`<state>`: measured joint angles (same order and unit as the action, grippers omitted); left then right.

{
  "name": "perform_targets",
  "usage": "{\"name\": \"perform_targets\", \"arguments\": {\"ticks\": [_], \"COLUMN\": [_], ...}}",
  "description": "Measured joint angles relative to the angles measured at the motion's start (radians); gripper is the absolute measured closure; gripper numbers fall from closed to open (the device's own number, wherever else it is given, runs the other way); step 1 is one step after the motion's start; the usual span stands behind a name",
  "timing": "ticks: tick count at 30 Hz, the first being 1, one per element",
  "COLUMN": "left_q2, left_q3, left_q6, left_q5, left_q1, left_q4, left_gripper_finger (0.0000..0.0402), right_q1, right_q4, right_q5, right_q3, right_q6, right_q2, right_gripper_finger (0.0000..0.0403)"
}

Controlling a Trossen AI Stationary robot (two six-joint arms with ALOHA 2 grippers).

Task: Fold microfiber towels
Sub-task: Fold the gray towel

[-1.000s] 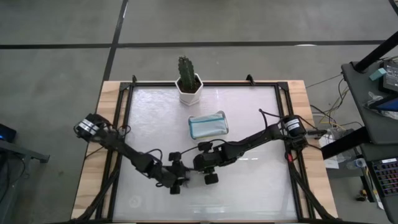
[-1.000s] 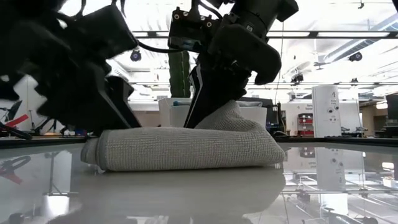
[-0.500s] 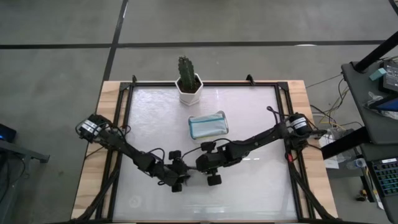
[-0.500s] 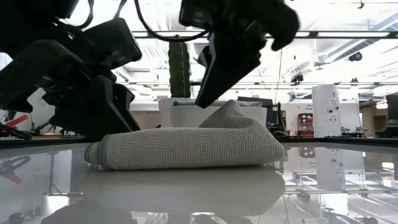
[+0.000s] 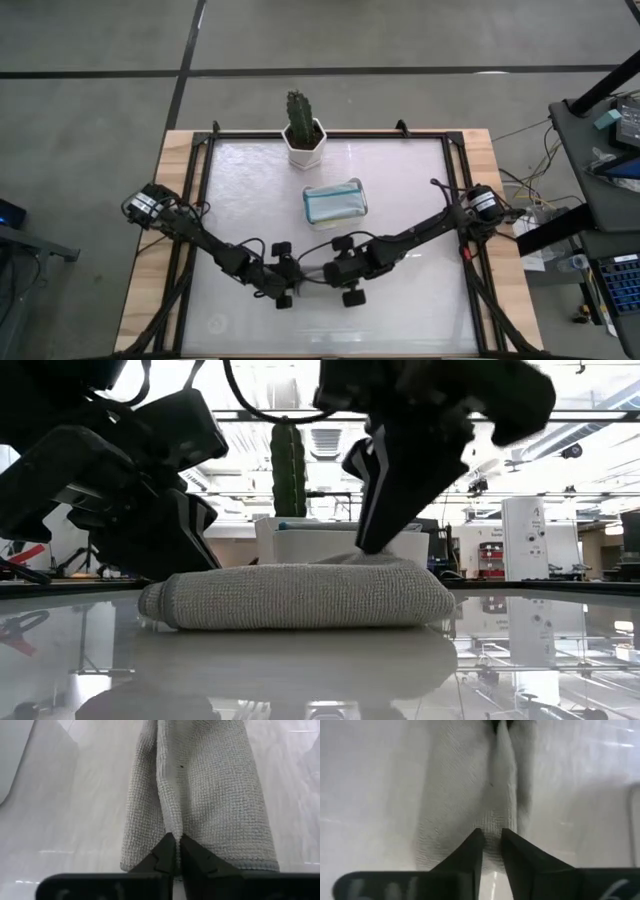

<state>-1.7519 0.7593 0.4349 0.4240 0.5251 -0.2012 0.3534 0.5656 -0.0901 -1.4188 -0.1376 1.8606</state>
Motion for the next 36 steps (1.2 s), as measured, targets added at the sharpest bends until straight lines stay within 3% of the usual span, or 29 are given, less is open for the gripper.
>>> {"name": "perform_targets", "arguments": {"ticks": [8, 32, 36], "left_q2": [0.045, 0.018, 0.018], "left_q3": [-0.001, -0.046, -0.046], "left_q6": [-0.027, 0.064, 0.065], "left_q5": [-0.001, 0.008, 0.007], "left_q1": [0.0, -0.087, -0.087], "left_q4": [0.0, -0.001, -0.001], "left_gripper_finger": [0.04, 0.04, 0.0384], "right_q1": [0.0, 0.0, 0.0], "right_q4": [-0.003, -0.067, -0.066], "right_q5": [-0.044, -0.121, -0.121], "right_q3": [0.062, 0.114, 0.114], "right_q6": [0.004, 0.0, -0.004], "right_q2": [0.0, 0.0, 0.0], "right_gripper_finger": [0.0392, 0.0394, 0.0394]}}
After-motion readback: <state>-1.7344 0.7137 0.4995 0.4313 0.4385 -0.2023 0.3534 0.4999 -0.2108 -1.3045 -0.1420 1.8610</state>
